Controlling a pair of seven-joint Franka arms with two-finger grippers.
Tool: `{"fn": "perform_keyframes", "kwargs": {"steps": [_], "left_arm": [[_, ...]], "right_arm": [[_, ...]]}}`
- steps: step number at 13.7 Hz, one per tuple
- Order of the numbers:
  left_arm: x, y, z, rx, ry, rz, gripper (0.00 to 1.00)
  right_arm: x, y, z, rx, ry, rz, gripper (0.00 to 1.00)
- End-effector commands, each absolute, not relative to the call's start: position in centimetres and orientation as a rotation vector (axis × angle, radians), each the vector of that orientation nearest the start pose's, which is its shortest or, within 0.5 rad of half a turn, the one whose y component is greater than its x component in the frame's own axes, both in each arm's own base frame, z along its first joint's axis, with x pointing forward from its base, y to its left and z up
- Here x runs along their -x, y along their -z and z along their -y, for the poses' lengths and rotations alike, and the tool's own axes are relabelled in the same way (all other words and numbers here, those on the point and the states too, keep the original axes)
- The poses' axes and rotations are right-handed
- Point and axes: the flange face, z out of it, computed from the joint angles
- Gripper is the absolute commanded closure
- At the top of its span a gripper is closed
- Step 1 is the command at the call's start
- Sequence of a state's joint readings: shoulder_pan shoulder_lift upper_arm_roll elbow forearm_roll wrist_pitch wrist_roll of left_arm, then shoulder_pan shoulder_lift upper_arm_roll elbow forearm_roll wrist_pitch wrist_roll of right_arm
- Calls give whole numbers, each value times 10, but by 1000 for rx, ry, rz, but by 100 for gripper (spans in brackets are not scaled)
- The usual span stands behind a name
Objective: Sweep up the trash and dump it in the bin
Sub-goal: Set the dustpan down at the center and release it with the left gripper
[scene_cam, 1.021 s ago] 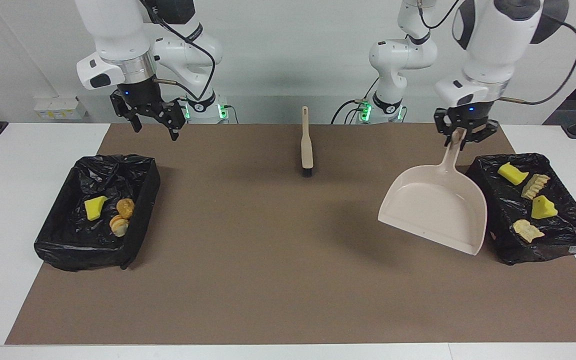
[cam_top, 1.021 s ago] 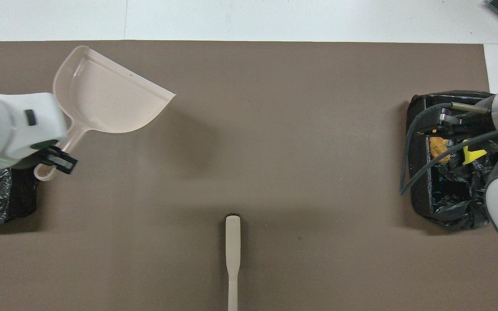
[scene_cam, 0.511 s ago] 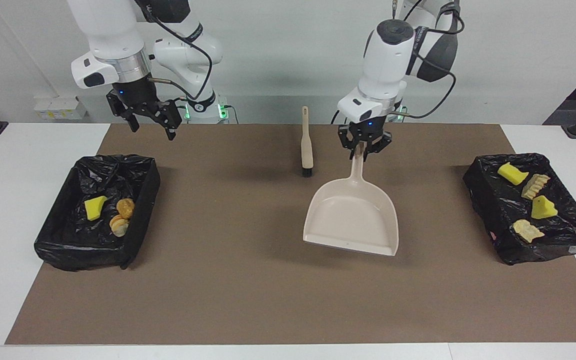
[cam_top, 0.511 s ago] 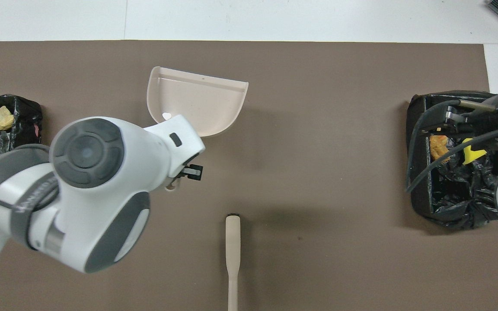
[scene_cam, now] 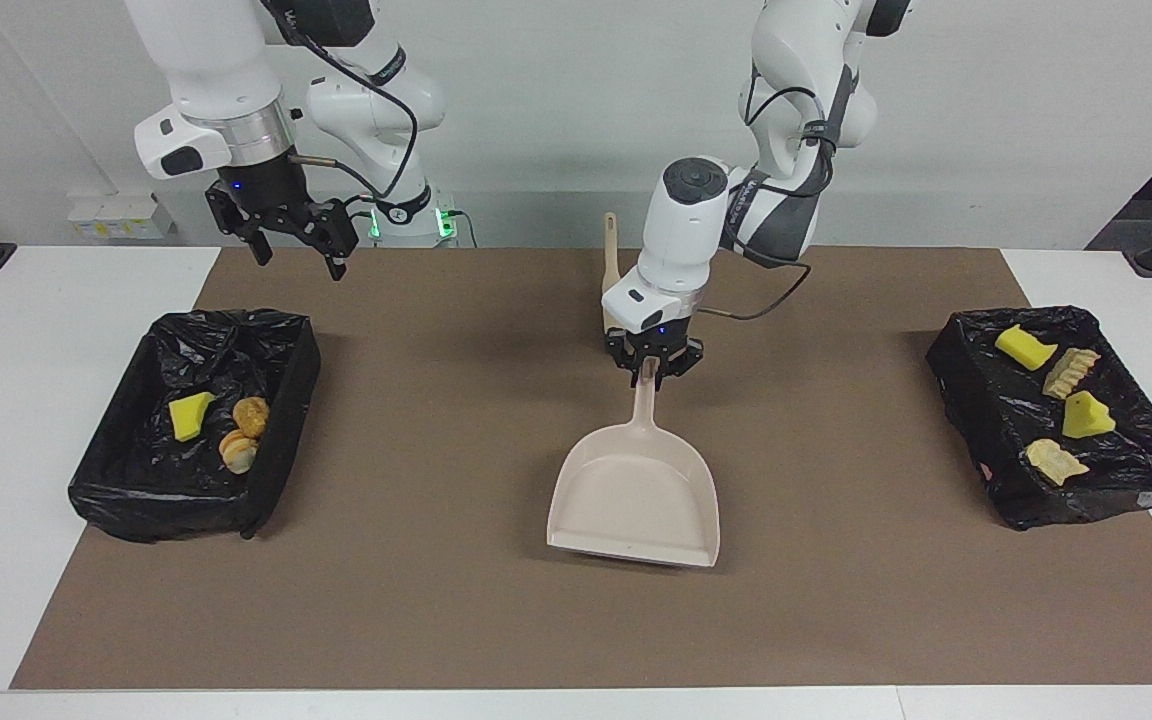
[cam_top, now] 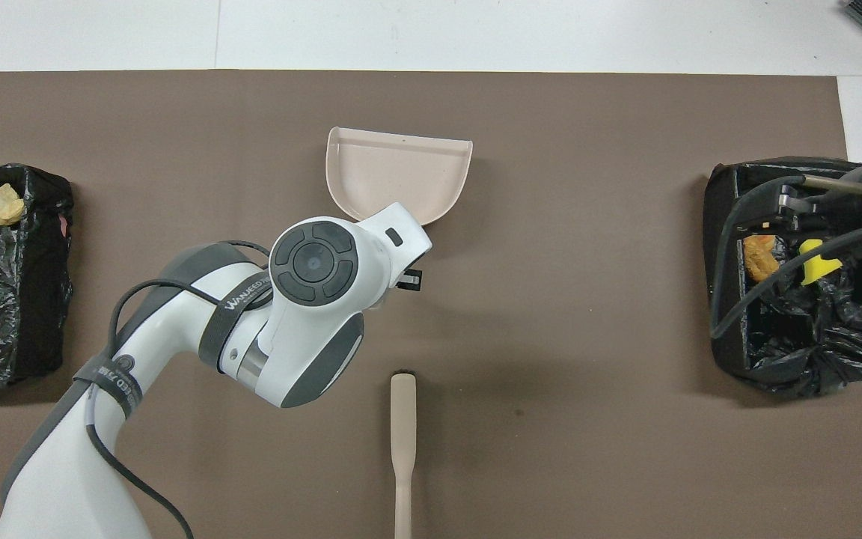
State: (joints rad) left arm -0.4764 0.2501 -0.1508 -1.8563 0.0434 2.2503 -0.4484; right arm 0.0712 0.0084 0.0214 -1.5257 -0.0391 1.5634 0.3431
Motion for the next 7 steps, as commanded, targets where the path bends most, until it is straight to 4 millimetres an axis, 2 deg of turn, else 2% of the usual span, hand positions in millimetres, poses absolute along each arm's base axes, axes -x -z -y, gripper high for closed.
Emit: {"fn": "perform_keyframes", "kwargs": {"steps": [1,2,3,6,7], "left_arm": [[-522,-404,370,3208,255,-272,100],[-527,-384,373,3210,241,-270,100],[-527,-373,376,3200,222,-281,100],[-523,-370,377,3195,191,-247,100],[-523,-371,378,3207,193,-163,85]], "right_arm": [[-555,-642,-43,3129,44,-357,0],[-555,-643,-43,3129,47,-360,0],[-555,-642,-43,3129,44,-360,0],[-555,-643,-34,3088,33,-387,0],[-555,-643,-29,3084,32,-401,0]]}}
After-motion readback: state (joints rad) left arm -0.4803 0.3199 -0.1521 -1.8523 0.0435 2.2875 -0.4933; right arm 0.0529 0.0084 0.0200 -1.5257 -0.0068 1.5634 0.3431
